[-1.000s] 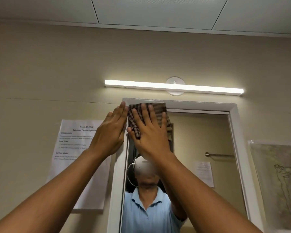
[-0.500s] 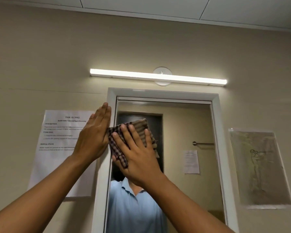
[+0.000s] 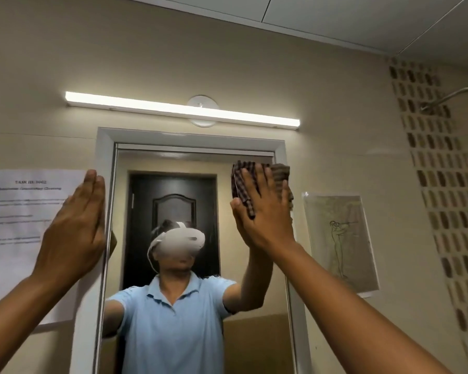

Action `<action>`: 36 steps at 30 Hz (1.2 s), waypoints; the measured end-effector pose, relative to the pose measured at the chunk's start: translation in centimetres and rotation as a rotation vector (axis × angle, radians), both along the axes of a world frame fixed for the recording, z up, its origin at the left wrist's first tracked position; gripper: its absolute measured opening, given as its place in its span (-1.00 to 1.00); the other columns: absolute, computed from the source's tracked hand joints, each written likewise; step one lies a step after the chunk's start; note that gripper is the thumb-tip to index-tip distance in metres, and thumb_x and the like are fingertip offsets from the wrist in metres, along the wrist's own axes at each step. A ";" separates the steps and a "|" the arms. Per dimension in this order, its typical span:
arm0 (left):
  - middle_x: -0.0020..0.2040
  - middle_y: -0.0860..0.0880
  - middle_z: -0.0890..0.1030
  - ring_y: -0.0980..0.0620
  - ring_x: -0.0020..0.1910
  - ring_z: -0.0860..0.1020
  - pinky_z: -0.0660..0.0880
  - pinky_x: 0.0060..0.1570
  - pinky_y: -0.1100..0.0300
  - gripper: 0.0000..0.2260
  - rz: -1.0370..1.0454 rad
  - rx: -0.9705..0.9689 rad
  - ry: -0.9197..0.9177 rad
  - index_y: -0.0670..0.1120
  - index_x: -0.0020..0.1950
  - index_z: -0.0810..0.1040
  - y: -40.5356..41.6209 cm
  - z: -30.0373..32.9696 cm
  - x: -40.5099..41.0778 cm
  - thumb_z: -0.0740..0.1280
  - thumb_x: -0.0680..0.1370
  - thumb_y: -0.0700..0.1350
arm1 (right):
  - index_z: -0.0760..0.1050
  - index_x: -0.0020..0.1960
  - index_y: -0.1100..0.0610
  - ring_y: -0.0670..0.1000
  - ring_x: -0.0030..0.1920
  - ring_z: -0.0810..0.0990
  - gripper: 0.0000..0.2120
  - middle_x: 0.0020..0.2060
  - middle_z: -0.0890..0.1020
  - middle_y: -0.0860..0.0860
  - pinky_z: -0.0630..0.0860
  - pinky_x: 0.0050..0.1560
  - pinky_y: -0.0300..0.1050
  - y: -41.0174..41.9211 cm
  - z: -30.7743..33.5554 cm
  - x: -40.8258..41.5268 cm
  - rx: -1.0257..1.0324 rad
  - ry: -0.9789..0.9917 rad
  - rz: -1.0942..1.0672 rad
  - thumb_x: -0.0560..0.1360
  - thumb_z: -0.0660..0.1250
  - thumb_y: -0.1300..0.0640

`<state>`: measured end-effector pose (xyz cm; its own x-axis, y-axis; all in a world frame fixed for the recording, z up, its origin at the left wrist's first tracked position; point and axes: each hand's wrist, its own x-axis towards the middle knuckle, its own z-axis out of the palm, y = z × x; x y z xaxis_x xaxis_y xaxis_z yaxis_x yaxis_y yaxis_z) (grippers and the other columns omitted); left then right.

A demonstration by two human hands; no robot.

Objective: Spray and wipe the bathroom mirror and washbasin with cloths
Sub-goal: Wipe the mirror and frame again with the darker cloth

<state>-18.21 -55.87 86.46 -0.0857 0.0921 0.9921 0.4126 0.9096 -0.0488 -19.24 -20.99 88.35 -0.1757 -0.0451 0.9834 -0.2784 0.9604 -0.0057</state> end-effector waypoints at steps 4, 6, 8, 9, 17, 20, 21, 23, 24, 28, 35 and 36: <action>0.61 -0.07 0.06 -0.06 0.55 0.13 0.15 0.49 -0.07 -0.37 -0.029 0.038 0.024 -0.10 0.61 0.05 0.8 -0.7 0.0 0.05 0.52 -0.15 | -0.15 0.62 -0.06 0.02 0.60 -0.26 -0.34 0.62 -0.18 -0.01 -0.30 0.55 0.15 -0.5 -6.5 0.2 -0.039 -0.011 -0.018 0.63 0.01 -0.24; 0.62 -0.05 0.04 -0.04 0.56 0.11 0.15 0.49 -0.05 -0.38 -0.040 0.032 0.027 -0.07 0.62 0.02 0.9 -1.0 0.0 0.05 0.55 -0.13 | -0.14 0.63 -0.03 0.06 0.61 -0.19 -0.32 0.62 -0.15 0.03 -0.24 0.55 0.19 -0.7 -10.8 0.1 -0.038 -0.006 -0.048 0.63 0.05 -0.23; 0.62 -0.04 0.03 -0.01 0.56 0.09 0.14 0.49 -0.02 -0.40 -0.036 0.040 0.023 -0.07 0.62 0.01 0.9 -1.2 0.0 0.04 0.58 -0.10 | -0.09 0.63 -0.01 0.10 0.61 -0.12 -0.32 0.62 -0.10 0.05 -0.16 0.54 0.24 -0.5 -13.8 0.1 -0.022 -0.011 -0.069 0.62 0.03 -0.24; 0.62 -0.05 0.04 -0.02 0.56 0.10 0.14 0.49 -0.01 -0.42 -0.032 0.041 0.022 -0.08 0.62 0.02 0.9 -1.3 0.1 0.04 0.59 -0.09 | -0.07 0.63 0.00 0.10 0.61 -0.10 -0.32 0.62 -0.08 0.05 -0.14 0.53 0.25 -0.4 -14.5 0.0 -0.017 -0.018 -0.072 0.62 0.02 -0.25; 0.62 -0.07 0.05 -0.08 0.57 0.13 0.20 0.48 -0.06 -0.43 -0.046 0.033 0.021 -0.07 0.62 0.01 0.8 -1.4 0.3 0.05 0.61 -0.10 | -0.21 0.62 -0.06 0.04 0.59 -0.28 -0.32 0.61 -0.21 0.00 -0.19 0.54 0.30 -2.8 -4.6 -0.1 -0.113 -0.020 -0.055 0.62 -0.07 -0.31; 0.62 -0.07 0.06 -0.09 0.57 0.14 0.21 0.49 -0.07 -0.44 -0.041 0.027 0.025 -0.07 0.62 0.01 0.6 -1.4 0.1 0.05 0.62 -0.10 | -0.25 0.61 -0.07 0.06 0.58 -0.32 -0.31 0.61 -0.24 0.01 -0.21 0.53 0.31 -6.2 -0.2 0.1 -0.101 -0.029 -0.047 0.62 -0.11 -0.33; 0.62 -0.08 0.06 -0.09 0.57 0.14 0.21 0.49 -0.07 -0.44 -0.045 0.027 0.027 -0.07 0.62 0.01 0.6 -1.4 0.0 0.05 0.62 -0.10 | -0.25 0.61 -0.07 0.07 0.58 -0.33 -0.31 0.60 -0.25 0.02 -0.24 0.52 0.31 -7.7 0.3 0.1 -0.075 -0.034 -0.039 0.61 -0.13 -0.34; 0.62 -0.07 0.06 -0.07 0.58 0.13 0.21 0.49 -0.06 -0.45 -0.054 0.028 0.037 -0.06 0.62 0.02 0.6 -1.4 -0.1 0.05 0.63 -0.09 | -0.23 0.62 -0.05 0.10 0.58 -0.32 -0.29 0.60 -0.25 0.05 -0.24 0.52 0.34 -11.0 -0.4 0.4 0.038 -0.024 -0.016 0.59 -0.15 -0.36; 0.62 -0.06 0.06 -0.05 0.58 0.13 0.20 0.50 -0.05 -0.45 -0.058 0.027 0.042 -0.06 0.62 0.01 0.6 -1.5 -0.1 0.05 0.63 -0.09 | -0.21 0.62 -0.04 0.11 0.59 -0.30 -0.29 0.61 -0.23 0.06 -0.22 0.51 0.35 -12.7 -1.3 0.5 0.131 -0.013 0.001 0.59 -0.14 -0.35; 0.62 -0.05 0.06 -0.04 0.57 0.13 0.18 0.50 -0.03 -0.45 -0.027 0.022 0.051 -0.06 0.62 0.03 0.5 -1.4 -0.1 0.03 0.63 -0.07 | -0.11 0.63 -0.02 0.10 0.60 -0.25 -0.31 0.62 -0.15 0.07 -0.18 0.51 0.35 -16.4 -5.2 0.4 0.404 0.023 0.002 0.62 0.04 -0.25; 0.62 -0.07 0.09 -0.11 0.57 0.16 0.20 0.49 -0.11 -0.45 0.022 0.011 0.045 -0.08 0.62 0.05 0.1 -1.4 0.0 0.04 0.63 -0.05 | -0.04 0.62 -0.02 0.10 0.61 -0.16 -0.31 0.62 -0.07 0.07 -0.10 0.51 0.35 -11.0 -4.1 -0.1 0.381 0.041 -0.013 0.57 0.03 -0.22; 0.62 -0.06 0.08 -0.09 0.57 0.15 0.20 0.50 -0.11 -0.45 0.018 0.010 0.042 -0.06 0.62 0.03 -0.1 -1.4 0.0 0.04 0.63 -0.04 | -0.06 0.63 -0.03 0.10 0.61 -0.16 -0.31 0.62 -0.09 0.06 -0.14 0.52 0.34 -9.4 -3.8 -0.2 0.299 0.040 -0.028 0.58 0.02 -0.23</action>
